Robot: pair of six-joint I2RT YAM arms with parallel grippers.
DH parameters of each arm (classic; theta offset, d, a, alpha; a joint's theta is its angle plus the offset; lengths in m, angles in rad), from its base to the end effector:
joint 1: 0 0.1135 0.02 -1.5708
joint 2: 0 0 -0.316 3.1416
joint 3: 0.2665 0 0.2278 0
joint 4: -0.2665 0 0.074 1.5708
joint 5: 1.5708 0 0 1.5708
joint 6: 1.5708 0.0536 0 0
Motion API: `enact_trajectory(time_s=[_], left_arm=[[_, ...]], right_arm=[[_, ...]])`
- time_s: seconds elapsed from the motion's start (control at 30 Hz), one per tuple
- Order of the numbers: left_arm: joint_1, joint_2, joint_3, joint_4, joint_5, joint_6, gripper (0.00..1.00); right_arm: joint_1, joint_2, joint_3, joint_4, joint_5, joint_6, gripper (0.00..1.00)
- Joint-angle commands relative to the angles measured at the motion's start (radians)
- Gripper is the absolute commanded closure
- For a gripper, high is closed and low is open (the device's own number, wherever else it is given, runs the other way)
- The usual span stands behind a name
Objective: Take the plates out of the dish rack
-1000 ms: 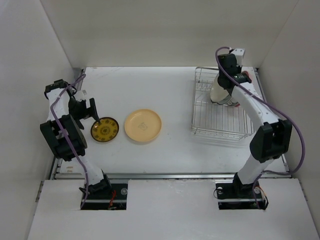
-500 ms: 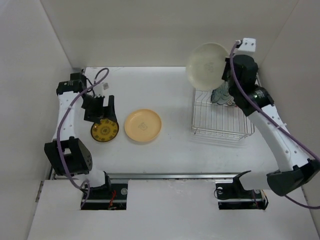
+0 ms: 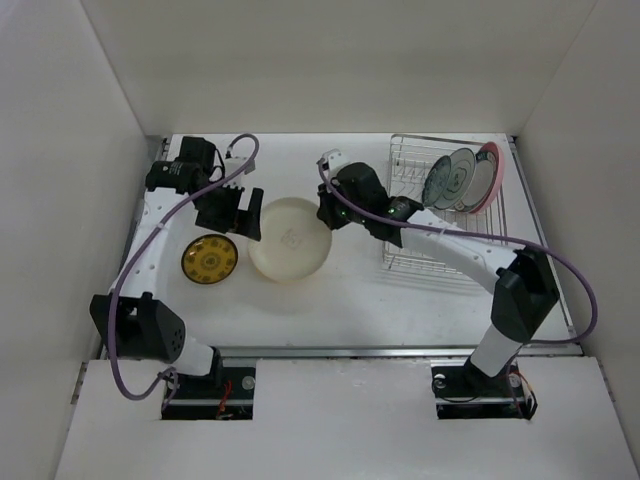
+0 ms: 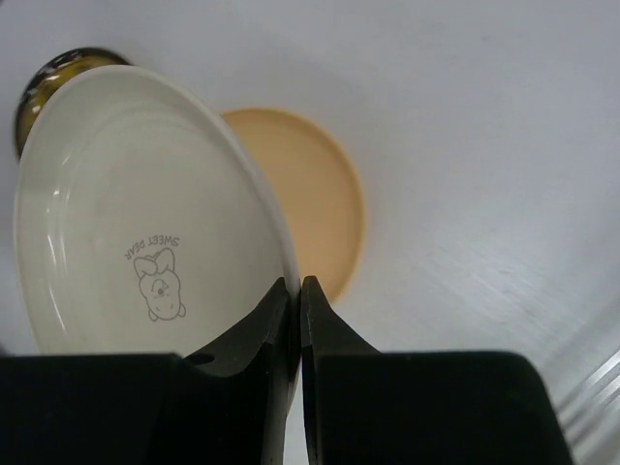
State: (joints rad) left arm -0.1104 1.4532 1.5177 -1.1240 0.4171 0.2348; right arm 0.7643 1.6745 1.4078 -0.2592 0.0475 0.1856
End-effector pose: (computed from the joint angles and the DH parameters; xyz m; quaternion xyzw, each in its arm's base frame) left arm 0.2546 -0.0501 0.3941 0.2141 0.9235 -0.1846 0.2594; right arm 0.2839 0.2686 0.3637 -0.2358 0.8337 0.2098 0.4531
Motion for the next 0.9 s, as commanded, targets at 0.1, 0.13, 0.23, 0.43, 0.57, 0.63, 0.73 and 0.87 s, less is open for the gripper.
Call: enact_trajectory(time_s=[0.1,0.13,0.23,0.43,0.57,0.63,0.73,0.87], left_arm=[[-0.005,0.084,-0.034,0.07,-0.213,-0.037,0.2],[-0.005,0.084,-0.034,0.07,-0.199,-0.037,0.25],[-0.005,0.107,-0.059,0.079,-0.214,-0.037,0.4],[-0.005,0.107,-0.068,0.09,-0.239,-0.037,0.96],[-0.005,0.128,-0.068,0.081,-0.23,-0.025,1.0],[-0.005,0.163,-0.068,0.081,-0.218,-0.016,1.0],[-0.005,0.209,-0.068,0.081,-0.238,-0.025,1.0],[-0.005,0.309,-0.01,0.07,-0.199,-0.034,1.0]], right_arm=[[0.041,0.01,-0.004,0.245,-0.201,0.097,1.0],[0.041,0.019,-0.004,0.255,-0.212,0.097,1.0],[0.05,0.028,-0.013,0.278,-0.231,0.109,1.0],[0.05,0.048,-0.013,0.278,-0.227,0.109,1.0],[0.05,0.067,-0.013,0.278,-0.227,0.118,1.0],[0.05,0.091,-0.001,0.256,-0.17,0.133,1.0],[0.05,0.151,0.045,0.163,-0.091,0.17,0.89],[0.03,0.215,0.135,0.035,-0.023,0.203,0.52]])
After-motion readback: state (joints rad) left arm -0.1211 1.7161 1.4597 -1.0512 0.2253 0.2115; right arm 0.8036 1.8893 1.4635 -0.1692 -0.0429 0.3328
